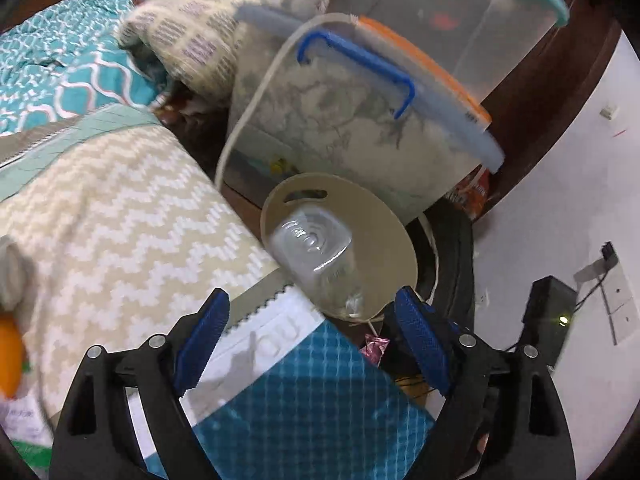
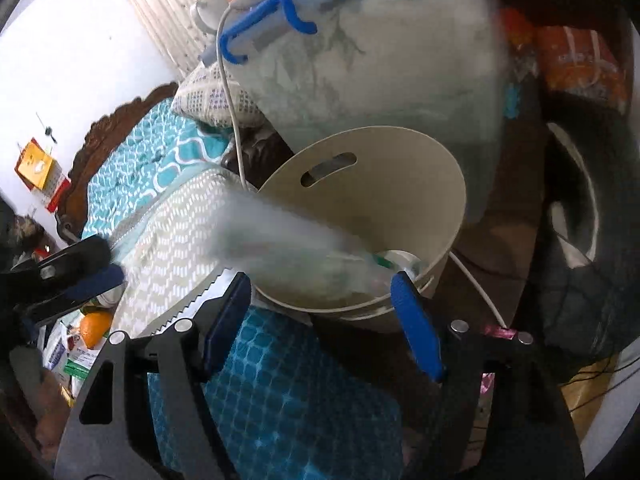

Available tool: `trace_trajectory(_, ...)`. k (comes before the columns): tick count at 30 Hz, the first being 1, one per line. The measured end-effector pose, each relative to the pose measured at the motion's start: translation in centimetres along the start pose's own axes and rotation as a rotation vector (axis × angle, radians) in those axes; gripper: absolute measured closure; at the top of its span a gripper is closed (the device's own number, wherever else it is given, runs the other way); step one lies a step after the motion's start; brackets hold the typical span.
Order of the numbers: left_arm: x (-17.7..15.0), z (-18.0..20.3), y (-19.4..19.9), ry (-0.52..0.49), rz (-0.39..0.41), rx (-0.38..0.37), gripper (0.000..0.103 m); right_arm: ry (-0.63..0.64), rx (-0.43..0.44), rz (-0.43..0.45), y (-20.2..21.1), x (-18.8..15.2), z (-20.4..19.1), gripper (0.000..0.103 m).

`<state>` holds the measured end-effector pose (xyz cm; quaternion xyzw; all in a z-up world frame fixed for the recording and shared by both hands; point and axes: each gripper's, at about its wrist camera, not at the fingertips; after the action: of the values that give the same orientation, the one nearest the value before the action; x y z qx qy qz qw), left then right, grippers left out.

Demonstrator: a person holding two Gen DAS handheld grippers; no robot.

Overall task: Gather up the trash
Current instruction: 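Carry bottle and packet to the beige wastebasket and open both grippers, then grasp the white wrapper strip with the left gripper while the right grasps the green packet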

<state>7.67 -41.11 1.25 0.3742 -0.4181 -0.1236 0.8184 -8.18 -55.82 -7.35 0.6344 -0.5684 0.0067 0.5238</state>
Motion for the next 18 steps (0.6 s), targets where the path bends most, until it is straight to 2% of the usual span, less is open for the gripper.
trace_trajectory(4, -3.6, -1.9, 6.8, -0.044, 0.106, 0.04, 0.022, 0.022, 0.021, 0.072, 2.5, -2.0, -1.9, 0.029)
trace_trajectory(6, -5.9, -3.3, 10.5, -0.056, 0.165, 0.092, 0.021, 0.06, 0.047, 0.096, 3.5, -3.7, -3.9, 0.029)
trace_trajectory(8, -8.4, -5.9, 14.1, -0.02, 0.212, 0.162, 0.019, 0.105, 0.08, 0.09, 3.7, -4.8, -6.1, 0.029)
trace_trajectory(15, -17.7, -17.2, 25.3, 0.263, 0.292, 0.367, 0.019, 0.269, 0.26, -0.078, 1.5, -9.7, -16.2, 0.034)
trace_trajectory(18, -21.7, -21.1, 29.3, 0.381, 0.32, 0.434, 0.02, 0.342, 0.33, -0.152, 0.6, -12.1, -20.3, 0.04)
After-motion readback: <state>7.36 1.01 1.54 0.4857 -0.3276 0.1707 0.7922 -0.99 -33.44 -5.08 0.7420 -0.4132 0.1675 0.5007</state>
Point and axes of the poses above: each gripper's, at about its wrist camera, not at the fingertips, and y roughly against the way its jaws point, z to its right, x to its top
